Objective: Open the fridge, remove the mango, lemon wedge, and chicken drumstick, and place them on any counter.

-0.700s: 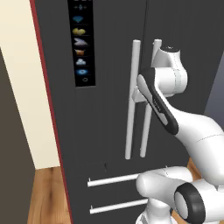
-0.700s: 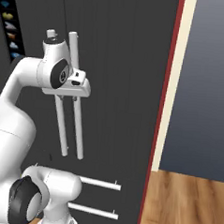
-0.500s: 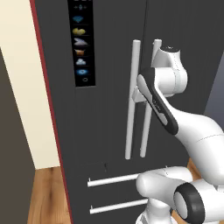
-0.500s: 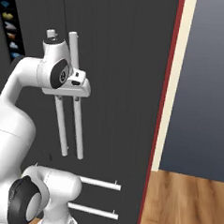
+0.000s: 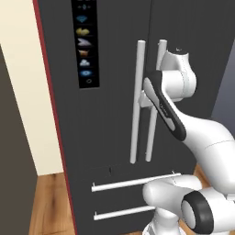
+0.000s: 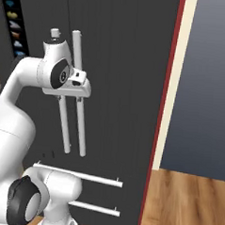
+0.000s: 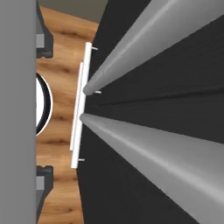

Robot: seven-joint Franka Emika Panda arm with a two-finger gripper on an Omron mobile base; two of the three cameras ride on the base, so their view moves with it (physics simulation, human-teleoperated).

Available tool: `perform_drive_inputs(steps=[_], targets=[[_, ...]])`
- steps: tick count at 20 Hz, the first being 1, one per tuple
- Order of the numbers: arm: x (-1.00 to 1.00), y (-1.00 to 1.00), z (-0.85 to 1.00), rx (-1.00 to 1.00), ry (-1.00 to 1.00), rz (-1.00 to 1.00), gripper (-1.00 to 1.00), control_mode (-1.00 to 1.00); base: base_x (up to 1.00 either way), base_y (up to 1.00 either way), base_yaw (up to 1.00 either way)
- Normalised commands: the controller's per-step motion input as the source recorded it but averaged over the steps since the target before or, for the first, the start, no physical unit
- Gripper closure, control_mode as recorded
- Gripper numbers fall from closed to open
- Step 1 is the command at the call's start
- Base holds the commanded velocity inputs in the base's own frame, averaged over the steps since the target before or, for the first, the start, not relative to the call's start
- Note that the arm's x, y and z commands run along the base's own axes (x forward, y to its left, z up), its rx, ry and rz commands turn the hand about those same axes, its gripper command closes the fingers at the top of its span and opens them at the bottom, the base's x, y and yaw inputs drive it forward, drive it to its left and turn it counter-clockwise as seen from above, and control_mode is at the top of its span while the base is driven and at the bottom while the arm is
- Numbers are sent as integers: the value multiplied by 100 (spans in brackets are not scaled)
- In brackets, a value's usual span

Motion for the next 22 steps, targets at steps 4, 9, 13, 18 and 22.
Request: perform_drive_inputs(steps=[4,9,13,18,22], targets=[[0,0,0,0,0,0,-100,100,-52,18,0],[0,0,0,0,0,0,-100,100,-51,6,0],[0,0,0,0,0,0,-100,100,-30,0,0],[0,0,0,0,0,0,-100,100,0,2,0],[0,0,0,1,-17,0,-100,-100,0,0,0]])
